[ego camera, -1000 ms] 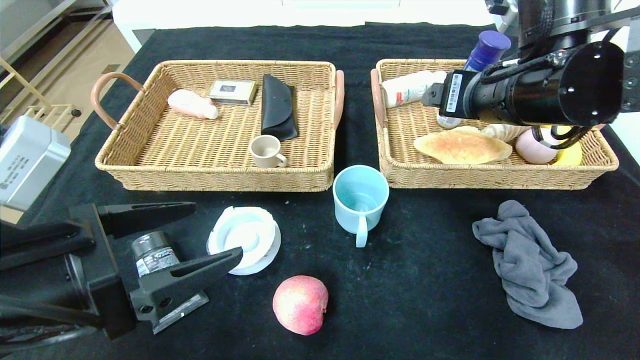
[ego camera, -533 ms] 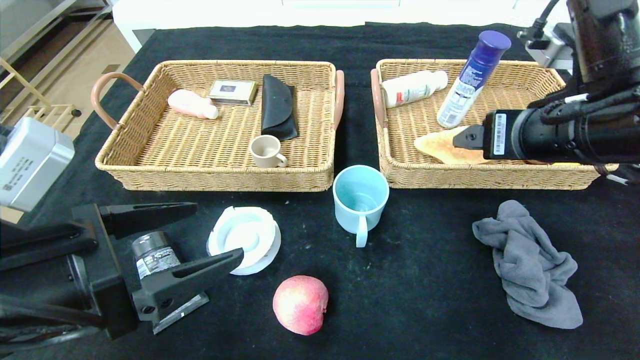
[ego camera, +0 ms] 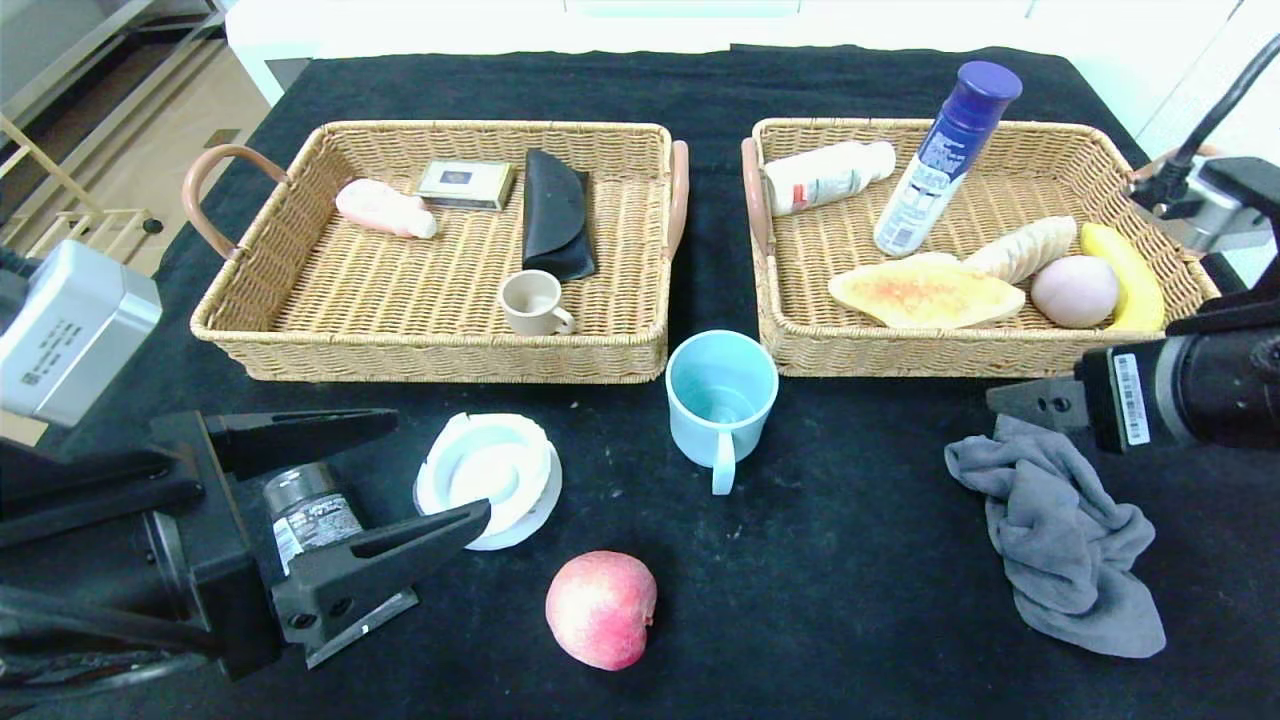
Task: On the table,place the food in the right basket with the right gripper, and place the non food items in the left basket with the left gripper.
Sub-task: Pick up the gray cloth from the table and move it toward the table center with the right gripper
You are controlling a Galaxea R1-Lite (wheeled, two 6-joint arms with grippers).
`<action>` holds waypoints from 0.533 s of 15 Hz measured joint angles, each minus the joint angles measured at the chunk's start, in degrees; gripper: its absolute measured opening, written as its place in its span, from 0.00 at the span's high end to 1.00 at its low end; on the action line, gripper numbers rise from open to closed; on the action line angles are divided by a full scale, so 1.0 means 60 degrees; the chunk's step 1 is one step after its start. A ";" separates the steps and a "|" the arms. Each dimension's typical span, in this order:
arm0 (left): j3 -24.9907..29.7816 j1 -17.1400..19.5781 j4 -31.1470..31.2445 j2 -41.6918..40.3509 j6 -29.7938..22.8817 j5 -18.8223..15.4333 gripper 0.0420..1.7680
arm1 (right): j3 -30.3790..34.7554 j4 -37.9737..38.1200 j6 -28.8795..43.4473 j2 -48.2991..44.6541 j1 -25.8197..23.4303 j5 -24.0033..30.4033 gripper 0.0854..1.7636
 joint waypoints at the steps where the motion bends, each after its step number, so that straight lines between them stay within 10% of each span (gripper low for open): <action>1: 0.0000 0.0000 0.0000 0.0000 0.0000 0.0004 0.03 | 0.0274 0.0004 -0.0006 -0.0146 -0.0158 0.0236 0.04; 8: 0.0018 -0.0004 -0.0010 -0.0008 0.0010 -0.0010 0.03 | 0.1950 -0.0386 -0.0207 -0.0459 -0.0738 0.0969 0.04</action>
